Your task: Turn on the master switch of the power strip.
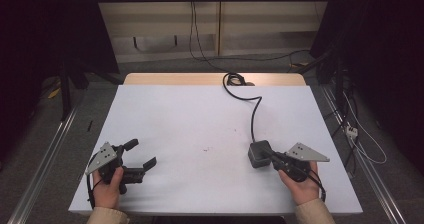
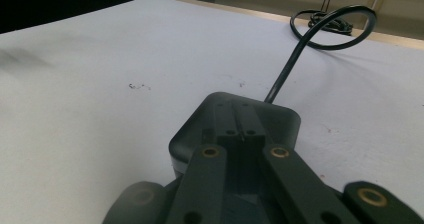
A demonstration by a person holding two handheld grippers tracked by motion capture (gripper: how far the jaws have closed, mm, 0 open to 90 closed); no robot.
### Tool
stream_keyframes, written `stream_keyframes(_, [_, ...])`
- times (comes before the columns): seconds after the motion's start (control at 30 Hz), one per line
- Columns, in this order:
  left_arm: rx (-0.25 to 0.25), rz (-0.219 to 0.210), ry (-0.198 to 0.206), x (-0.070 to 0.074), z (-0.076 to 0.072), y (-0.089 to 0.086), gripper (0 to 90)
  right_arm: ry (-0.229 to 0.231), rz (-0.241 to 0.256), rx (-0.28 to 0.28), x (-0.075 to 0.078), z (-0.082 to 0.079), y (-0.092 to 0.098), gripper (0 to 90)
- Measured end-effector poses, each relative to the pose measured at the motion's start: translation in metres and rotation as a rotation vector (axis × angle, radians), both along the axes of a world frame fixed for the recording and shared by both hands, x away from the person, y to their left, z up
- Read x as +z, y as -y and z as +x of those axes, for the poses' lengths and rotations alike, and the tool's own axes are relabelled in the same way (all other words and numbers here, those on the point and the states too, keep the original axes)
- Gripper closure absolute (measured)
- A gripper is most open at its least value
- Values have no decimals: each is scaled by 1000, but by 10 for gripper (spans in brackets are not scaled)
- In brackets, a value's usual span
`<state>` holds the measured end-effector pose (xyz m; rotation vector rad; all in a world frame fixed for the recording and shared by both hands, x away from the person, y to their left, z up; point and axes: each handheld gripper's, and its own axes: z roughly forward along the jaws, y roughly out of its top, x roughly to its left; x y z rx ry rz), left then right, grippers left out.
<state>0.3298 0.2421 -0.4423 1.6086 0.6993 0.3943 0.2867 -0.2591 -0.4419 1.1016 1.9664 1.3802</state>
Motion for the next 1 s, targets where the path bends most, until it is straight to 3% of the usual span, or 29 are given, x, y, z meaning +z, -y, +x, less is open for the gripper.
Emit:
stream_keyframes(0.23, [1, -2, -2, 0, 0, 0, 22, 1, -3, -3, 1, 0, -1, 900])
stream_keyframes(0.5, [1, -1, -1, 0, -1, -1, 22, -1, 30, -4, 2, 1, -1, 900])
stream_keyframes(1.0, [0, 5, 5, 1, -1, -2, 22, -13, 77, -7, 4, 2, -1, 771])
